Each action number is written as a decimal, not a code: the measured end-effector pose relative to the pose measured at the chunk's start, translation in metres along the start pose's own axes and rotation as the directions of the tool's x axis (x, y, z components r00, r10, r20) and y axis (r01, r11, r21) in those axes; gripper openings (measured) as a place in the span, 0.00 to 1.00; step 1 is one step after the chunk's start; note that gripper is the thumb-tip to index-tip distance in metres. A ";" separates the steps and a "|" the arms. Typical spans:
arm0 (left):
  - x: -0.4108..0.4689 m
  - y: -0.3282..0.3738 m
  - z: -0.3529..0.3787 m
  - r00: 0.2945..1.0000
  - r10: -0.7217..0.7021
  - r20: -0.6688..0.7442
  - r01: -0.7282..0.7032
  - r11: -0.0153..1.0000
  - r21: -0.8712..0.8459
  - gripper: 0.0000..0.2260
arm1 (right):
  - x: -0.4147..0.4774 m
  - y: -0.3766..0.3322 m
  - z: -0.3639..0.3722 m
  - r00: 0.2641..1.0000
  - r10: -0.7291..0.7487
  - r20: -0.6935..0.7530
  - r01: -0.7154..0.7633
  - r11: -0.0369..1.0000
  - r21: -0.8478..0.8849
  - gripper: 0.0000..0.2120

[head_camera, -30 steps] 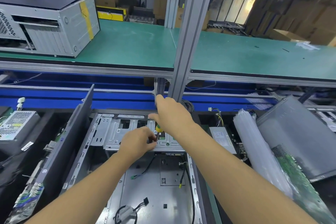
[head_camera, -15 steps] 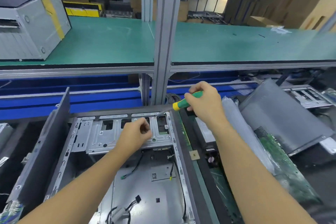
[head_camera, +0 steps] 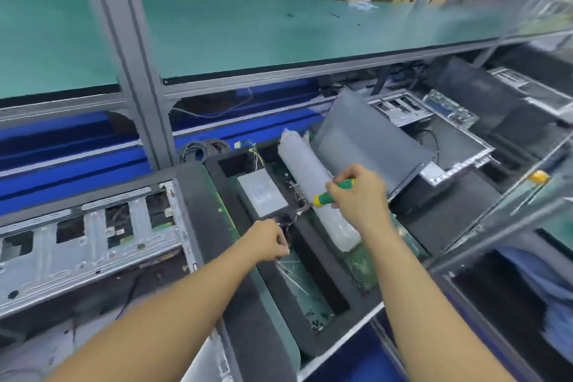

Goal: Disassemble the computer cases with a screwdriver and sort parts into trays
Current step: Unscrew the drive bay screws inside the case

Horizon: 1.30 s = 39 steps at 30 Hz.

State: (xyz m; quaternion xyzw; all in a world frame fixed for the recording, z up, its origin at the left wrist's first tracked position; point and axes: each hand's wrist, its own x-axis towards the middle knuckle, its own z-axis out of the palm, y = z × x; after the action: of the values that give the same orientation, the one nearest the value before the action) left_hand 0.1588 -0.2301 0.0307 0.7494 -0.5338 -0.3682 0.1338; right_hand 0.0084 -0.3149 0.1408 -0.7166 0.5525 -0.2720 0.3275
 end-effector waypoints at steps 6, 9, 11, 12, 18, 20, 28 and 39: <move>0.038 -0.002 0.039 0.970 -0.143 0.197 0.176 0.971 -0.162 0.06 | 0.013 0.042 -0.023 0.999 0.050 -0.002 -0.050 0.999 -0.018 0.06; 0.044 -0.003 0.040 0.954 -0.160 0.255 0.209 0.962 -0.177 0.08 | 0.017 0.042 -0.026 1.000 0.029 -0.002 -0.029 0.999 0.022 0.06; 0.044 -0.007 0.030 0.957 -0.212 0.197 0.256 0.938 -0.234 0.06 | 0.019 0.032 -0.022 1.000 0.005 0.009 -0.005 0.999 0.053 0.06; 0.042 -0.008 0.022 0.959 -0.225 0.172 0.264 0.930 -0.257 0.07 | 0.019 0.025 -0.020 1.000 -0.016 0.009 0.015 0.997 0.072 0.07; -0.009 -0.017 -0.055 0.985 -0.115 -0.127 0.059 0.923 -0.380 0.08 | 0.009 -0.049 0.005 0.979 -0.206 0.008 0.194 0.935 0.297 0.10; -0.040 -0.029 -0.084 0.959 -0.070 -0.274 -0.024 0.945 -0.328 0.06 | 0.003 -0.078 0.019 0.961 -0.275 0.018 0.249 0.896 0.368 0.09; -0.143 -0.130 -0.129 0.778 -0.153 -0.610 0.067 0.985 -0.162 0.15 | -0.036 -0.162 0.097 0.811 -0.549 0.202 0.445 0.803 0.397 0.08; -0.144 -0.186 -0.092 0.732 -0.166 -0.660 0.174 0.983 -0.055 0.15 | -0.049 -0.154 0.149 0.766 -0.546 0.338 0.506 0.838 0.207 0.09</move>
State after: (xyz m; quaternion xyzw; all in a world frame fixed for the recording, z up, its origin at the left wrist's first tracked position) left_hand 0.3301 -0.0448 0.0434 0.8774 -0.3829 -0.0864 0.2759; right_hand 0.2029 -0.2154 0.1626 -0.8635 0.2395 -0.2353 0.3763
